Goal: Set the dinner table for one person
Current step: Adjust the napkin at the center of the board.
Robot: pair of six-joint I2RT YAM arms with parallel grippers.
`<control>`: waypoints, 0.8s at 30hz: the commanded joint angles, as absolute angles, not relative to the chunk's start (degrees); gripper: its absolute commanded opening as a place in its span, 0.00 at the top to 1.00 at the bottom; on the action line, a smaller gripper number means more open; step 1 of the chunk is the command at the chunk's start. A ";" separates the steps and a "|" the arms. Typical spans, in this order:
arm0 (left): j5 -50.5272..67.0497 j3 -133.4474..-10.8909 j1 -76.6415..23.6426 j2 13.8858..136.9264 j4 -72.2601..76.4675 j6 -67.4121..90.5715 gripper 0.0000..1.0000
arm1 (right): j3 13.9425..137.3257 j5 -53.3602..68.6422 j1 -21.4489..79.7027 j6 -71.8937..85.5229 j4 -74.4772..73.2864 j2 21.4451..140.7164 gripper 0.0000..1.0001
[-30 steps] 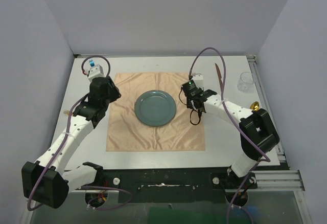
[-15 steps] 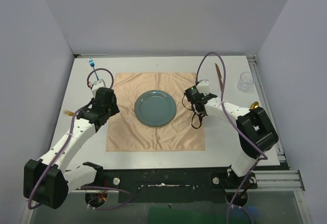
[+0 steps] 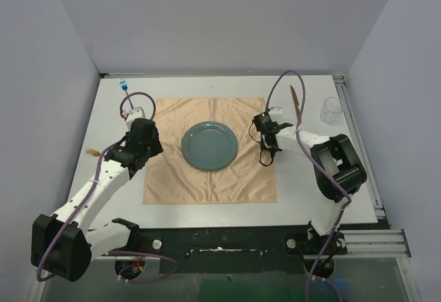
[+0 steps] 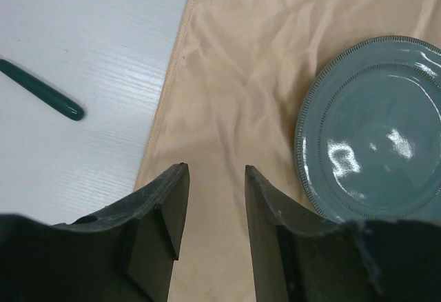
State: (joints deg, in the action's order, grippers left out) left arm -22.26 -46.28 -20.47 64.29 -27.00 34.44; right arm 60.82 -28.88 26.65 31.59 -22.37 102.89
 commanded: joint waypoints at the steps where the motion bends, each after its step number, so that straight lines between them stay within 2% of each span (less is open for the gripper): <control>1: -22.78 -46.31 -20.65 63.83 -24.21 34.23 0.63 | 63.57 -25.48 26.42 31.01 -18.24 102.60 0.67; 18: -23.54 -45.72 -20.65 62.68 -25.61 34.75 0.63 | 61.31 -25.91 25.57 30.86 -18.70 104.56 0.67; 24: -23.82 -45.24 -20.65 61.50 -25.93 35.06 0.63 | 56.71 -22.09 23.35 32.26 -14.48 104.44 0.68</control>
State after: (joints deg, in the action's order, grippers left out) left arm -22.41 -45.23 -20.53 63.72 -26.87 34.48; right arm 60.27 -24.45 25.19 31.16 -17.02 103.77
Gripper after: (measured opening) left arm 0.368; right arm 0.327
